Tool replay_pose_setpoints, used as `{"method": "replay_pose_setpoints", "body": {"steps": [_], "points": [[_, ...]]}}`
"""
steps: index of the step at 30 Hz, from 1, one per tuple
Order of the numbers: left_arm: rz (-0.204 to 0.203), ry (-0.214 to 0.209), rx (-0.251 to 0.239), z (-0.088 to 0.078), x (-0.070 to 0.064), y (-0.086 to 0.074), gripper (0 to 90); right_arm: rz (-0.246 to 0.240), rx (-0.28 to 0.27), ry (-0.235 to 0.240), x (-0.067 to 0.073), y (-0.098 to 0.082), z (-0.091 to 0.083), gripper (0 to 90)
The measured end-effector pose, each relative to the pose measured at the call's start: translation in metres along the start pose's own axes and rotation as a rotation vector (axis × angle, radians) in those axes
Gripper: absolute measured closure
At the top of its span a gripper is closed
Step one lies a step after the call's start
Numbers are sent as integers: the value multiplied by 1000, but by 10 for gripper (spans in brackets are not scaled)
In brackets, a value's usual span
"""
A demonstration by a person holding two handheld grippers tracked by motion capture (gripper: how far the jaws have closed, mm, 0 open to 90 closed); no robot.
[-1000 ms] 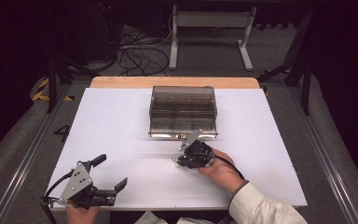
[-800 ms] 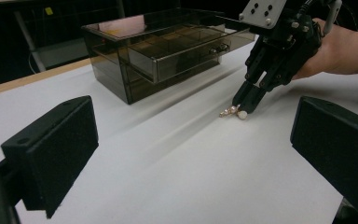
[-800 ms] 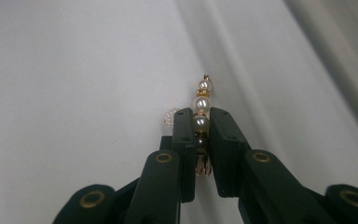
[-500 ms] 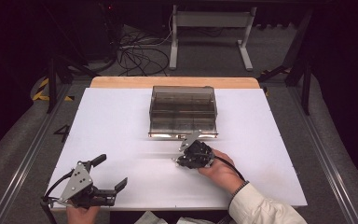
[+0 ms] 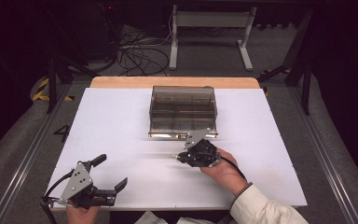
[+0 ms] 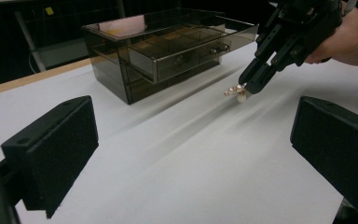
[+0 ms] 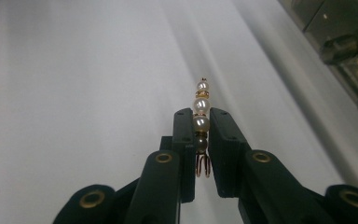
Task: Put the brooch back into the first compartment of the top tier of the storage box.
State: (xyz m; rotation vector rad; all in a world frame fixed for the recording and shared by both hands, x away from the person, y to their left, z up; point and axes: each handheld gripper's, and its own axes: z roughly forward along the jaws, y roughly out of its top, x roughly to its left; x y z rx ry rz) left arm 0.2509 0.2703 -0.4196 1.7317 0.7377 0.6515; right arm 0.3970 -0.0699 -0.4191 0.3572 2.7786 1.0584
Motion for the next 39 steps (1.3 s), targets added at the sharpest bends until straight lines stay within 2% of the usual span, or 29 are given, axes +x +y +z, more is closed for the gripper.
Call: {"method": "replay_pose_setpoints", "body": {"steps": [17, 39], "points": [[-2, 2, -5, 0, 0, 0, 15, -25, -113, -12, 8, 10, -26, 816], [-3, 0, -3, 0, -1, 0, 15, -65, -170, -39, 13, 32, -49, 815]]}}
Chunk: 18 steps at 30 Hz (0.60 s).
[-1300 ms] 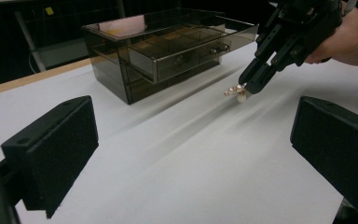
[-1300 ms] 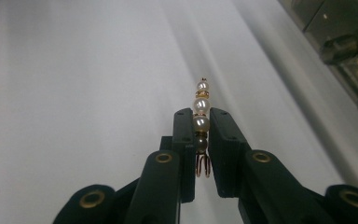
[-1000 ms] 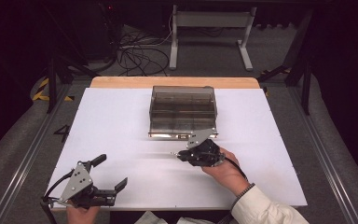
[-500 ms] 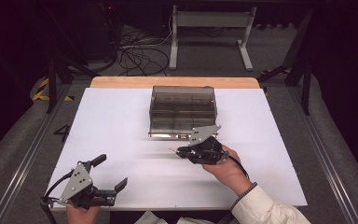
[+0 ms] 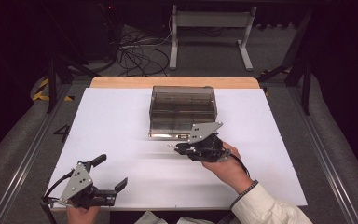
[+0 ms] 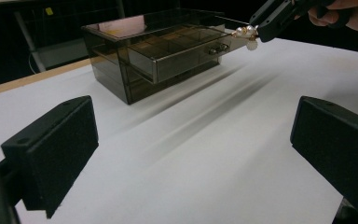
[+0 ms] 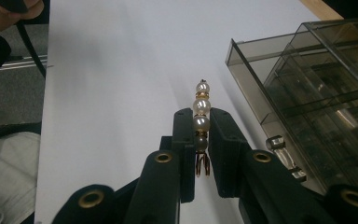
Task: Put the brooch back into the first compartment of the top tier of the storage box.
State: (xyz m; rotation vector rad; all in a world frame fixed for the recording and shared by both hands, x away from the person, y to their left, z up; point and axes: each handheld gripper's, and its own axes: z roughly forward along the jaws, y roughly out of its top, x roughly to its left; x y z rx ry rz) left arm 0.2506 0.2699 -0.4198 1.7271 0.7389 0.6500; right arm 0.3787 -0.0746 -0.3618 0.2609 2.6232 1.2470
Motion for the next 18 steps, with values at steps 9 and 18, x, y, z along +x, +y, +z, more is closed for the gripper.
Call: {"method": "replay_pose_setpoints", "body": {"steps": [9, 18], "points": [[-2, -1, -1, -1, 0, 0, 15, -13, -17, -7, 0, 9, -4, 815], [-2, -1, -3, 0, 0, 0, 15, -27, -28, -11, 0, 15, -5, 815]]}}
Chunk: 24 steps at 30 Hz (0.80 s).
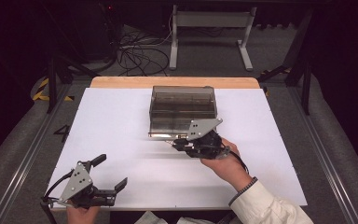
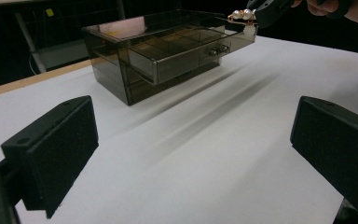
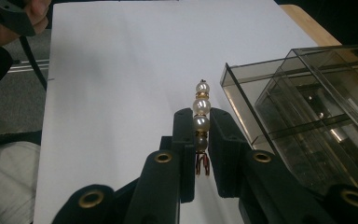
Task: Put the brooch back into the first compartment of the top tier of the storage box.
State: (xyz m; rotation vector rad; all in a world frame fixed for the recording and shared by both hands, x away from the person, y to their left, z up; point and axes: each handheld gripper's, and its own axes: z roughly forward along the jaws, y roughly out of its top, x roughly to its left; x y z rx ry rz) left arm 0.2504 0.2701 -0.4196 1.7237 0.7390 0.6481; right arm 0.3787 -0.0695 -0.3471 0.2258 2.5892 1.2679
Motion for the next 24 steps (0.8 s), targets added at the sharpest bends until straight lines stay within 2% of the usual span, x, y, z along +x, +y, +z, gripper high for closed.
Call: {"method": "replay_pose_setpoints", "body": {"steps": [8, 15, 24], "points": [[0, 0, 0, 0, 0, 0, 15, -9, 4, -4, -3, 5, 2, 815], [3, 1, 1, 0, 1, 0, 15, -25, 11, -24, -5, 16, 3, 815], [3, 0, 2, -1, 1, 0, 15, -11, 33, -42, -16, 25, 12, 815]]}}
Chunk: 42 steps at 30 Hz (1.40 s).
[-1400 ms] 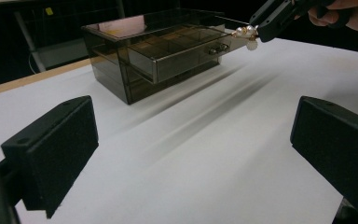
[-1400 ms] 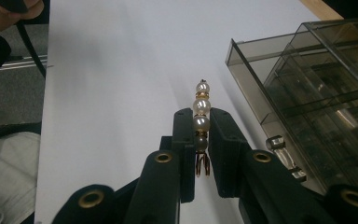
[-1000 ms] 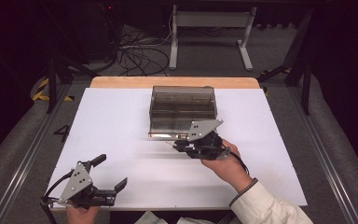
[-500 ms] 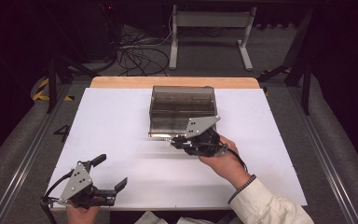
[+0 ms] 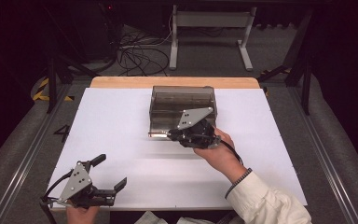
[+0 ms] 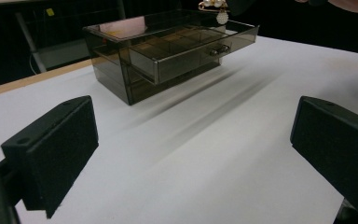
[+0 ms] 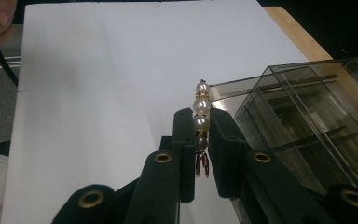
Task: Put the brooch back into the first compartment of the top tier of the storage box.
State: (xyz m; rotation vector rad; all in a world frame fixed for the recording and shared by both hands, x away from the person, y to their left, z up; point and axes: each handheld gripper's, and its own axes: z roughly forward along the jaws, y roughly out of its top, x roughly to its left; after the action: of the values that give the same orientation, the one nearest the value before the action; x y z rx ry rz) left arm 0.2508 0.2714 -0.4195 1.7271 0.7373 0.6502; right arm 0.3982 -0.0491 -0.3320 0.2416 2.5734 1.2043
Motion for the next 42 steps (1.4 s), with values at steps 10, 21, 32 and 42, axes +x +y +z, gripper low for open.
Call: {"method": "replay_pose_setpoints", "body": {"steps": [10, 21, 32, 42], "points": [[-2, -1, -1, 0, 0, 0, 15, 24, 17, -18, -16, 6, 14, 815], [-3, -3, 1, 0, 1, 0, 15, 29, 22, -43, -27, 8, 31, 815], [2, -3, -1, 1, 1, 0, 15, 57, 44, -55, -36, 4, 50, 815], [5, -5, 1, 1, 1, 0, 15, 77, 53, -59, -42, 0, 63, 815]]}}
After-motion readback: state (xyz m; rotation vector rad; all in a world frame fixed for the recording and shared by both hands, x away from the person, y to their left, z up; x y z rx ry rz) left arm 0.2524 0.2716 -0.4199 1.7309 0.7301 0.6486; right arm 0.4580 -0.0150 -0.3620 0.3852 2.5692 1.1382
